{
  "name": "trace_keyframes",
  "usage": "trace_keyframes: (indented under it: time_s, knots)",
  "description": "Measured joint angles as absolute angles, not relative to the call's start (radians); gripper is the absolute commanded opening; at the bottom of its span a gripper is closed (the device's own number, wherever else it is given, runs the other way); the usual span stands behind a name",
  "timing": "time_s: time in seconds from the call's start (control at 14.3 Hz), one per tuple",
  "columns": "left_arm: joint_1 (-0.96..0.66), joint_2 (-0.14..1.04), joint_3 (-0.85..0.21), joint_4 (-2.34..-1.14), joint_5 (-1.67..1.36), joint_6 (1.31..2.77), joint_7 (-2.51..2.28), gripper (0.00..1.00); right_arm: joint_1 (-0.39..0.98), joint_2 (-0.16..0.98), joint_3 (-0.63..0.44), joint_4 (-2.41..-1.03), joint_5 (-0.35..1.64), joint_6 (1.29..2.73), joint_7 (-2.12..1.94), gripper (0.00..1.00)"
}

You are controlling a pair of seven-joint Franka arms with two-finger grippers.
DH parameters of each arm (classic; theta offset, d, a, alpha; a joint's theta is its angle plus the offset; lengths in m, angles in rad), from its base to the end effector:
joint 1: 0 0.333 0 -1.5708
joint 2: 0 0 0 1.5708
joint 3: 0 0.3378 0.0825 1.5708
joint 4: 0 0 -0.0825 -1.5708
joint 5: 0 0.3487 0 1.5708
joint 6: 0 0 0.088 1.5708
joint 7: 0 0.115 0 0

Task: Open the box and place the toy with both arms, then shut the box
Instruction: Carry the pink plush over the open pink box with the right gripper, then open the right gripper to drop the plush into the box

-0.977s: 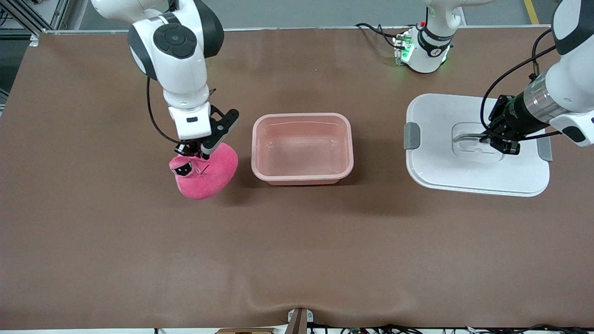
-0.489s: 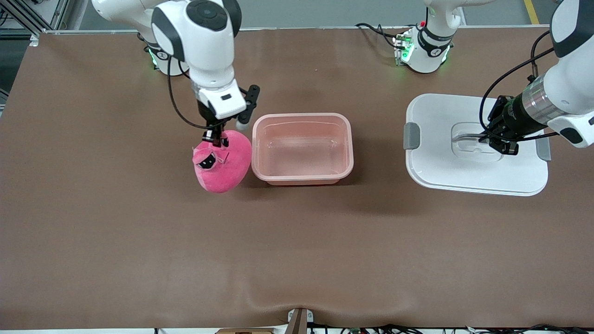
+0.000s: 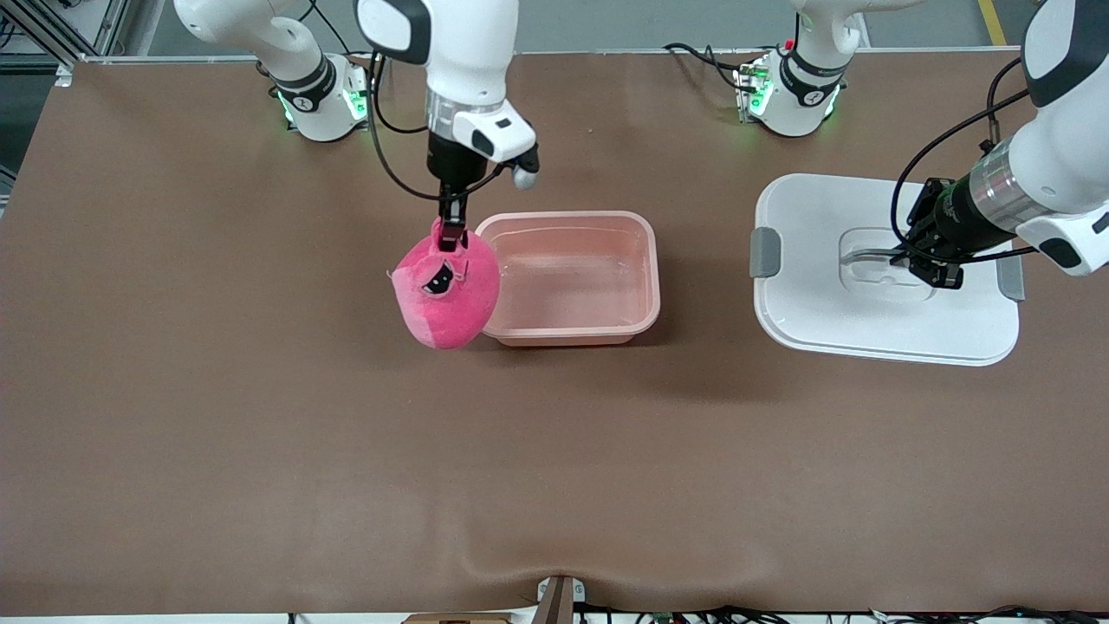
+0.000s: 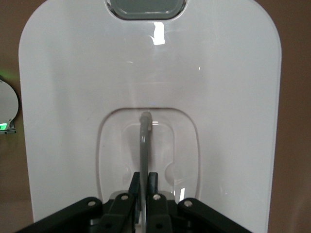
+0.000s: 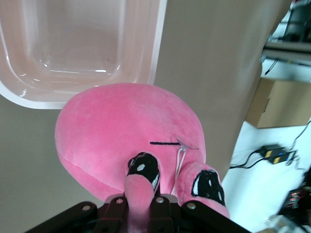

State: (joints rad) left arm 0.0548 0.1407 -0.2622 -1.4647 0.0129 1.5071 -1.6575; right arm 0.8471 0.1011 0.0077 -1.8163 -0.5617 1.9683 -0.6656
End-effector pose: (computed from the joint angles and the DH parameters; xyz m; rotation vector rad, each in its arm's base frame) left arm 0.5461 -0.1018 0.6056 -2.3031 -2.0426 0.1149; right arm 0.4029 0.4045 0.5199 1.7026 1.9965 0.1324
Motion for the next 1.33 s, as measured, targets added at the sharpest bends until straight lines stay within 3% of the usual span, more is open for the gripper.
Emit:
trace_keyframes:
  time_s: [0.77,0.84,0.91,1.33]
  knots:
    - [0.055,0.14,-0.266,-1.466,0.013,1.507,-1.657,0.0,1.037,0.233,0.007,-1.728,-0.596,1.805,-0.767,0.03]
    - [0.055,0.14,-0.266,-1.466,0.013,1.507,-1.657,0.0,1.046,0.24,0.007,-1.722,-0.596,1.801,-0.761,0.47]
    - [0.055,0.14,-0.267,-1.467,0.013,1.507,-1.657,0.0,1.054,0.249,0.007,-1.716,-0.596,1.8,-0.754,0.99]
    - [0.055,0.14,-0.267,-1.467,0.013,1.502,-1.657,0.0,1.077,0.289,-0.001,-1.614,-0.606,1.725,-0.734,1.0]
